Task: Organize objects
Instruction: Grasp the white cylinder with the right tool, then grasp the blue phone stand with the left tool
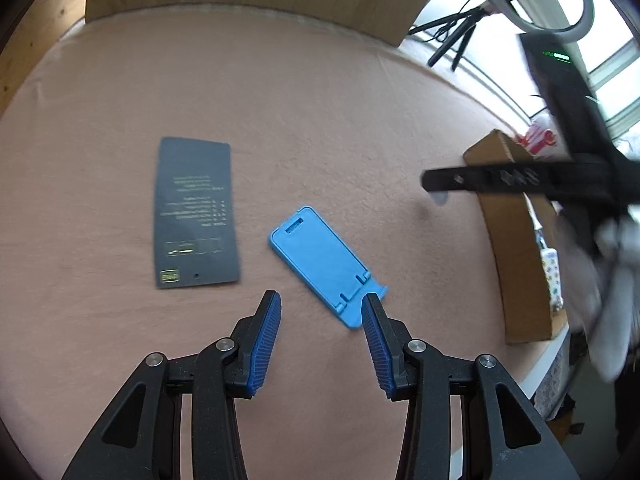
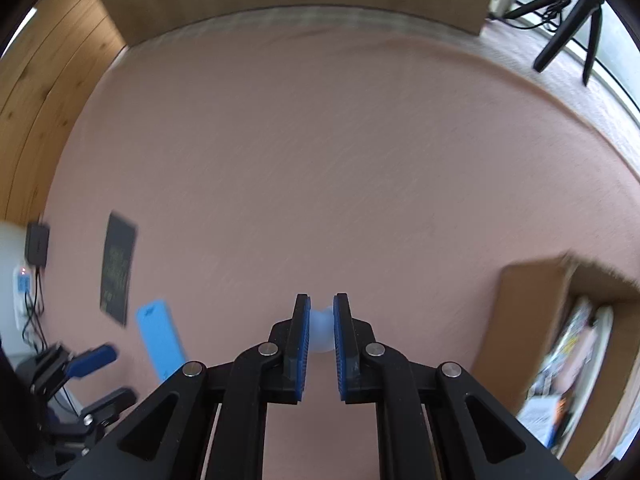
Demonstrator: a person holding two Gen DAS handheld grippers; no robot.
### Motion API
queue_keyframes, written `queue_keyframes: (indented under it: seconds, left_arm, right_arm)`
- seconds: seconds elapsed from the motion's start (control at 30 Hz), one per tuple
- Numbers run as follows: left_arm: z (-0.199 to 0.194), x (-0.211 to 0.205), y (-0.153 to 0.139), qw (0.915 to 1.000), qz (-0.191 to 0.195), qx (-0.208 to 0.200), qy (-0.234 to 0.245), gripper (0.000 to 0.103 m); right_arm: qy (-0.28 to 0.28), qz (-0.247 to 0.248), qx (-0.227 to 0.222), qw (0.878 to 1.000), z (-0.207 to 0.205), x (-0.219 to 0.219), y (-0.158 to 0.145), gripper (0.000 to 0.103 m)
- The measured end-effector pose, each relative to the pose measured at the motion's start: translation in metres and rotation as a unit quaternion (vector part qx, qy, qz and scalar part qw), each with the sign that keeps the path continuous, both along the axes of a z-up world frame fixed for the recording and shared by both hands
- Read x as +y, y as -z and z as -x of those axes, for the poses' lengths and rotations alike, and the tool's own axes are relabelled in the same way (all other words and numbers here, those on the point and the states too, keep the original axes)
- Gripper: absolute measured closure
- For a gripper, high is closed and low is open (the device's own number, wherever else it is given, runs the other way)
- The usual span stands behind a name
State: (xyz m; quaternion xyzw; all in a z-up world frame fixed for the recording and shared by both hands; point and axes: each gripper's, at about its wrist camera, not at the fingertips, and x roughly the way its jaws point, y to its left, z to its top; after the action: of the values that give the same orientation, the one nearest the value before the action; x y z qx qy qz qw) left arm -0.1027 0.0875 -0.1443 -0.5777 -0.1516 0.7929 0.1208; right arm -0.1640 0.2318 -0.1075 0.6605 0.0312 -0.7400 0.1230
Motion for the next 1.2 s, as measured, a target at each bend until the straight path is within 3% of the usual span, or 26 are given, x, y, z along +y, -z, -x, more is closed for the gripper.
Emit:
queue_keyframes:
  seconds: [0.07, 0.2, 0.33, 0.5, 0.63, 0.77, 1.1, 1.2]
  left_arm:
    - [0.005, 0.003, 0.005, 1.0000, -0.001, -0.006, -0.003, 0.058]
    - [0.019, 0.012, 0.005, 0.9999, -0.006, -0.004, -0.008, 0.045]
    - [0.033, 0.037, 0.004, 0.9998, 0.019, -0.002, 0.010, 0.043]
    - [0.039, 0.072, 0.004, 0.9953, 0.085, 0.017, 0.043, 0.044]
    - [0.035, 0.080, 0.004, 0.9906, 0.120, 0.033, 0.056, 0.058]
    - [0.034, 0.074, 0.003, 0.9926, 0.107, 0.027, 0.051, 0.063]
    - [0.022, 0.064, 0.004, 0.9940, 0.098, 0.025, 0.041, 0.063]
    - [0.019, 0.062, 0.006, 0.9951, 0.089, 0.021, 0.038, 0.063]
  right_arm:
    - [-0.002, 0.008, 0.005, 1.000, -0.019, -0.012, -0.007, 0.093]
    - [0.002, 0.016, 0.026, 1.000, -0.040, -0.010, -0.016, 0.093]
    - [0.011, 0.034, 0.035, 0.999, -0.052, 0.016, -0.024, 0.093]
    - [0.037, 0.047, 0.036, 0.998, -0.051, 0.046, -0.026, 0.093]
    - [0.046, 0.060, 0.031, 0.997, -0.053, 0.052, -0.023, 0.092]
    - [0.045, 0.064, 0.023, 0.997, -0.046, 0.036, -0.010, 0.091]
    - [0.061, 0.078, 0.022, 0.995, -0.048, 0.026, 0.003, 0.069]
    - [0.060, 0.071, 0.016, 0.996, -0.048, 0.021, 0.007, 0.067]
